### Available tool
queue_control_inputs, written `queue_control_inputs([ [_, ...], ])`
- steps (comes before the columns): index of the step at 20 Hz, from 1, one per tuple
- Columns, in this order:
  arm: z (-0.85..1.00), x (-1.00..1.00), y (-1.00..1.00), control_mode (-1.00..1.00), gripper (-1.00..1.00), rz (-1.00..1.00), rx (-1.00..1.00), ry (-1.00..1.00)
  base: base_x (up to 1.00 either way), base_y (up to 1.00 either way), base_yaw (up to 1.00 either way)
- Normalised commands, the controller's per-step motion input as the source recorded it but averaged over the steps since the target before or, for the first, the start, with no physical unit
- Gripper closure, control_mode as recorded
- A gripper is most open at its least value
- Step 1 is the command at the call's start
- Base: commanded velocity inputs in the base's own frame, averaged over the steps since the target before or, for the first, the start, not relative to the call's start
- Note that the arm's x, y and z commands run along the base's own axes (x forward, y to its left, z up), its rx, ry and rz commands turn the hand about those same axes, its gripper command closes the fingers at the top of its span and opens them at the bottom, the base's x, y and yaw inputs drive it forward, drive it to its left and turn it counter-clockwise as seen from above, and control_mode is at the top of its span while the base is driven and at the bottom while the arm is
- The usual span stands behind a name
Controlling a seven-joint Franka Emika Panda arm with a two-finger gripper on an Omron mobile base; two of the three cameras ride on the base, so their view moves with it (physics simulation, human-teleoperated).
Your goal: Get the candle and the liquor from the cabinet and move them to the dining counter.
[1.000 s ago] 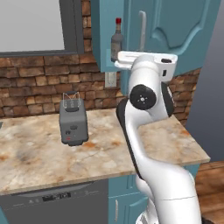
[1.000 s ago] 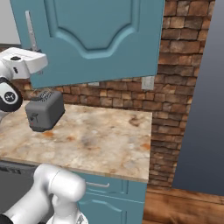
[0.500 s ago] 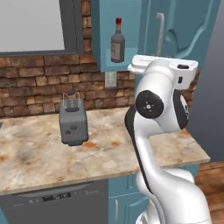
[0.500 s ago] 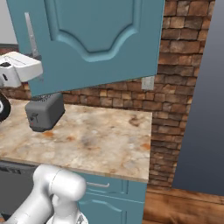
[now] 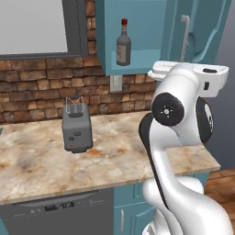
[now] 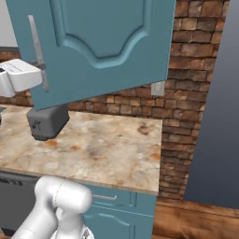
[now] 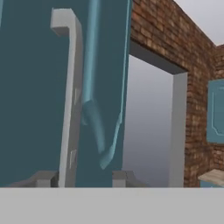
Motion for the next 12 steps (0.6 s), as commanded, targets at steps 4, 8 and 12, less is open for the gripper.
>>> queue_control_inputs([
  [4,0.00,-0.05,-0.34,-1.00,1.00,0.00,0.00,0.00,0.00,0.00,0.00],
  [8,0.00,-0.02,-0.42,-1.00,1.00,0.05,0.00,0.00,0.00,0.00,0.00],
  [12,0.00,-0.06,-0.49,-1.00,1.00,0.07,0.00,0.00,0.00,0.00,0.00],
])
